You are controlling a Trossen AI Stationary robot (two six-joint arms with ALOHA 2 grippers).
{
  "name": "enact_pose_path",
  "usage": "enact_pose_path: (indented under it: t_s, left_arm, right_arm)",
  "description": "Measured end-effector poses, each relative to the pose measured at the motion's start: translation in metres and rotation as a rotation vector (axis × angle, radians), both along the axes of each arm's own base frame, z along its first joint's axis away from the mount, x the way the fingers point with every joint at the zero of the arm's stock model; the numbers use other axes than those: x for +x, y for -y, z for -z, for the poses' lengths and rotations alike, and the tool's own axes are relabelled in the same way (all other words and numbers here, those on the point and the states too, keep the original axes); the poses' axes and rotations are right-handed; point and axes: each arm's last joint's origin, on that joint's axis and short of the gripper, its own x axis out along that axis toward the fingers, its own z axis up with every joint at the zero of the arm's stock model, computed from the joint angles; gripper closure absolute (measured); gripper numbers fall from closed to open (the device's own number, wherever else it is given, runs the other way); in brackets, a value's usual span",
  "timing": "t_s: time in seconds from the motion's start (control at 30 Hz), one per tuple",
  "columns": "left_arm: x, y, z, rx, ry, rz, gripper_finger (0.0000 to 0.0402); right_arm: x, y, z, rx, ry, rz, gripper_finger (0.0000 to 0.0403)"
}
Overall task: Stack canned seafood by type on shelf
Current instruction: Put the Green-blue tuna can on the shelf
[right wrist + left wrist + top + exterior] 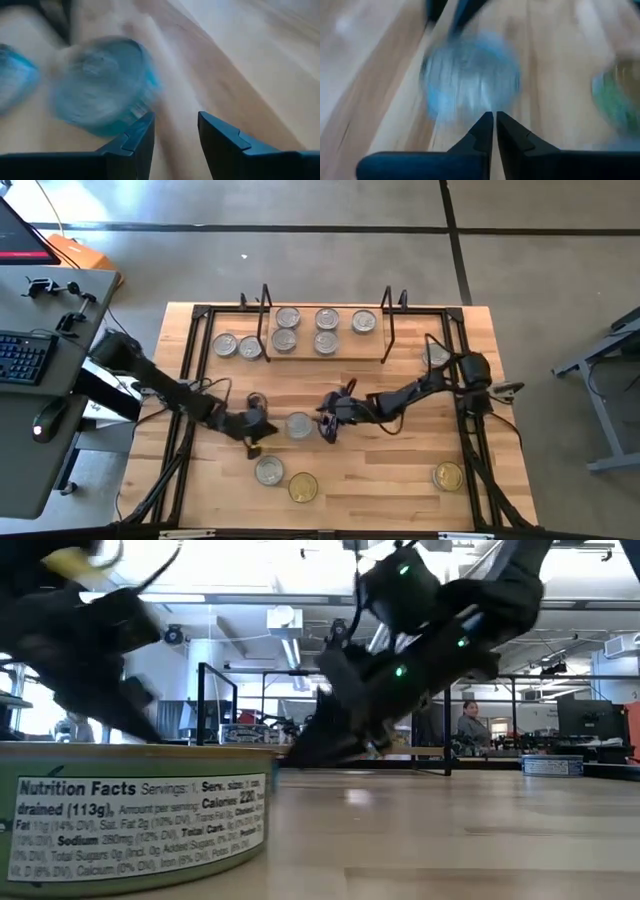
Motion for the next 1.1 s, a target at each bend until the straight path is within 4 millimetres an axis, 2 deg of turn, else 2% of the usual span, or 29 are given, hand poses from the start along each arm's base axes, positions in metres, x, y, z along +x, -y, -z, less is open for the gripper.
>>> enact_pose_path:
  t_s: [0.07,0.2,0.3,0.37,0.43,0.53,0.57,0.73,0.97,1.03,1.1]
  left_arm:
    - [0.006,-0.005,0.001,0.032,0.021,0.015,0.0393]
    - [0.029,-0.015,0.002,0.086,0.039,0.009,0.0398]
    - [0.048,-0.02,0.006,0.114,0.016,0.028,0.0398]
    - [0.049,-0.026,0.008,0.14,-0.015,0.033,0.0398]
    - [0.063,-0.027,0.008,0.147,-0.001,0.048,0.0398]
    - [0.064,-0.032,0.01,0.169,-0.028,0.058,0.0398]
    - [0.071,-0.03,0.009,0.169,-0.018,0.065,0.0398]
    - [0.079,-0.03,0.006,0.175,-0.016,0.094,0.0398]
    - [0.075,-0.032,0.0,0.194,-0.035,0.102,0.0398]
    - [0.08,-0.031,-0.002,0.188,-0.008,0.103,0.0398]
    - [0.073,-0.032,0.001,0.196,-0.042,0.104,0.0398]
  right_arm:
    - [0.013,0.005,0.001,0.001,-0.024,0.028,0.0259]
    - [0.02,0.008,-0.002,-0.022,-0.143,0.004,0.0259]
    - [0.015,0.004,-0.007,-0.042,-0.231,-0.028,0.0259]
    - [0.014,0.003,-0.011,-0.053,-0.244,-0.033,0.0259]
    - [0.005,-0.001,-0.015,-0.074,-0.272,-0.037,0.0259]
    - [0.004,-0.002,-0.023,-0.082,-0.228,-0.021,0.0259]
    - [-0.002,-0.003,-0.021,-0.088,-0.251,-0.022,0.0259]
    - [-0.009,-0.003,-0.022,-0.094,-0.255,0.002,0.0259]
    - [-0.01,-0.004,-0.022,-0.084,-0.2,-0.005,0.0259]
    - [-0.015,-0.003,-0.021,-0.09,-0.222,-0.007,0.0259]
    - [-0.012,-0.004,-0.02,-0.082,-0.193,-0.004,0.0259]
